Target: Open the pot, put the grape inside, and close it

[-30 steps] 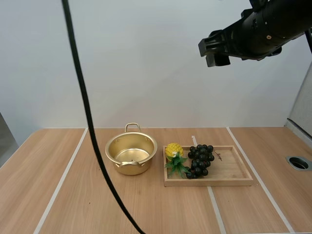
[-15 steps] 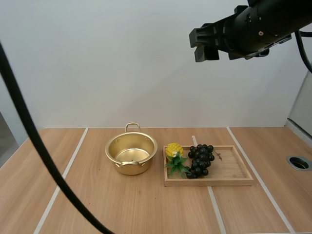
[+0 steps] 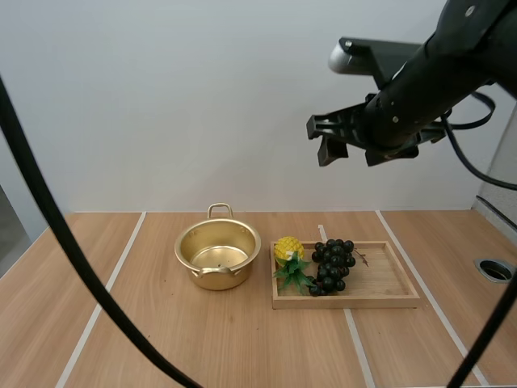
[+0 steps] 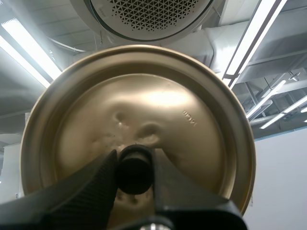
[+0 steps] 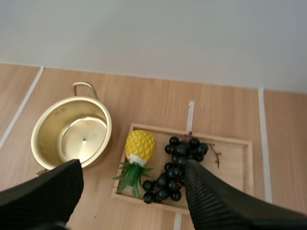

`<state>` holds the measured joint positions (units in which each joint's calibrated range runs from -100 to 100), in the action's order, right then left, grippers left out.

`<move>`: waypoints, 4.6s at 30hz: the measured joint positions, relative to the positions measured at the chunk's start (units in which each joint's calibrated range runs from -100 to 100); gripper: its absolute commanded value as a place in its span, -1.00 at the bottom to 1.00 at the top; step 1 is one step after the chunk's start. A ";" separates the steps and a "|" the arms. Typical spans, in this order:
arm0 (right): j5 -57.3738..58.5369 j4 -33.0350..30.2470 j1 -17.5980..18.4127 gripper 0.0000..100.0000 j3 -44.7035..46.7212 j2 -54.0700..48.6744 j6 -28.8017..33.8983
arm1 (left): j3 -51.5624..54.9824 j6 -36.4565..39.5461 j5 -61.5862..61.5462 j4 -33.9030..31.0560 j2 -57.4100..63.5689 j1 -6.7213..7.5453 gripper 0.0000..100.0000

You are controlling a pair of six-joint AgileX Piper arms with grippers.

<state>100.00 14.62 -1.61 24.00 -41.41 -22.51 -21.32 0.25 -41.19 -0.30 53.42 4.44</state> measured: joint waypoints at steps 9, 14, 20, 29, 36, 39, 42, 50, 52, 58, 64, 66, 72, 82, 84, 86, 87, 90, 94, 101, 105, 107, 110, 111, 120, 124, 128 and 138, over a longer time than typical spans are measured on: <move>0.00 -0.34 0.00 1.00 3.08 9.03 6.05 | 0.00 0.00 0.17 0.00 0.00 0.00 -1.00; 0.00 -0.34 0.00 1.00 3.08 9.44 6.35 | 0.00 0.00 0.17 0.00 0.00 0.00 -1.00; 0.00 -0.34 0.00 1.00 3.08 9.44 6.70 | 0.00 0.00 0.17 0.00 0.00 0.00 -1.00; 0.00 -0.22 0.00 1.00 3.08 9.44 16.40 | 0.00 0.00 0.17 0.00 0.00 0.00 -1.00; 0.00 -11.00 0.00 1.00 3.08 9.44 38.01 | 0.00 0.00 0.17 0.00 0.00 0.00 -1.00; -0.18 -13.56 0.00 1.00 3.08 10.92 41.66 | 0.00 0.00 0.17 0.00 0.00 0.00 -1.00; -0.18 -14.62 0.00 1.00 3.08 14.71 42.70 | 0.00 0.00 0.17 0.00 0.00 0.00 -1.00; -0.52 -14.62 0.00 1.00 3.08 26.83 43.20 | 0.00 0.00 0.17 0.00 0.00 0.00 -1.00; -0.52 -14.62 0.00 1.00 3.08 29.29 43.20 | 0.00 0.00 0.17 0.00 0.00 0.00 -1.00; -1.92 -15.01 0.00 1.00 3.08 33.54 42.87 | 0.00 0.00 0.17 0.00 0.00 0.00 -1.00; -6.83 -15.01 0.00 1.00 3.08 34.18 40.84 | 0.00 0.00 0.17 0.00 0.00 0.00 -1.00; -7.98 -15.01 0.26 1.00 3.08 34.18 39.62 | 0.00 0.00 0.17 0.00 0.00 0.00 -1.00; -9.48 -15.01 1.64 1.00 3.08 34.18 37.68 | 0.00 0.00 0.17 0.00 0.00 0.00 -1.00; -16.30 -15.40 2.02 1.00 5.81 34.18 37.17 | 0.00 0.00 0.17 0.00 0.00 0.00 -1.00; -18.25 -15.40 2.02 1.00 6.61 34.18 37.08 | 0.00 0.00 0.17 0.00 0.00 0.00 -1.00; -19.75 -15.40 2.02 1.00 7.24 34.18 36.89 | 0.00 0.00 0.17 0.00 0.00 0.00 -1.00; -20.41 -15.40 2.02 1.00 7.32 34.18 36.77 | 0.00 0.00 0.17 0.00 0.00 0.00 -1.00; -21.66 -15.40 2.15 1.00 7.49 34.18 36.51 | 0.00 0.00 0.17 0.00 0.00 0.00 -1.00; -22.35 -15.40 2.28 1.00 7.49 35.35 36.11 | 0.00 0.00 0.17 0.00 0.00 0.00 -1.00; -23.44 -15.40 2.28 1.00 7.49 39.40 35.78 | 0.00 0.00 0.17 0.00 0.00 0.00 -1.00; -25.00 -15.40 2.28 1.00 7.49 40.34 35.78 | 0.00 0.00 0.17 0.00 0.00 0.00 -1.00; -25.59 -15.40 2.54 1.00 7.49 41.29 35.78 | 0.00 0.00 0.17 0.00 0.00 0.00 -1.00; -26.09 -17.16 3.71 1.00 7.49 42.98 36.14 | 0.00 0.00 0.17 0.00 0.00 0.00 -1.00; -26.30 -18.33 4.30 1.00 7.49 43.62 36.96 | 0.00 0.00 0.17 0.00 0.00 0.00 -1.00; -28.82 -22.37 6.51 1.00 7.49 46.32 41.40 | 0.00 0.00 0.17 0.00 0.00 0.00 -1.00; -29.93 -22.75 6.51 1.00 7.49 46.32 41.81 | 0.00 0.00 0.17 0.00 0.00 0.00 -1.00; -30.24 -22.75 6.43 1.00 7.49 46.32 42.71 | 0.00 0.00 0.17 0.00 0.00 0.00 -1.00; -31.71 -20.83 5.04 1.00 7.49 46.45 43.19 | 0.00 0.00 0.17 0.00 0.00 0.00 -1.00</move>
<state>68.29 -6.21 3.42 31.49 5.04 20.67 -21.32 0.25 -41.02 -0.30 53.42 4.44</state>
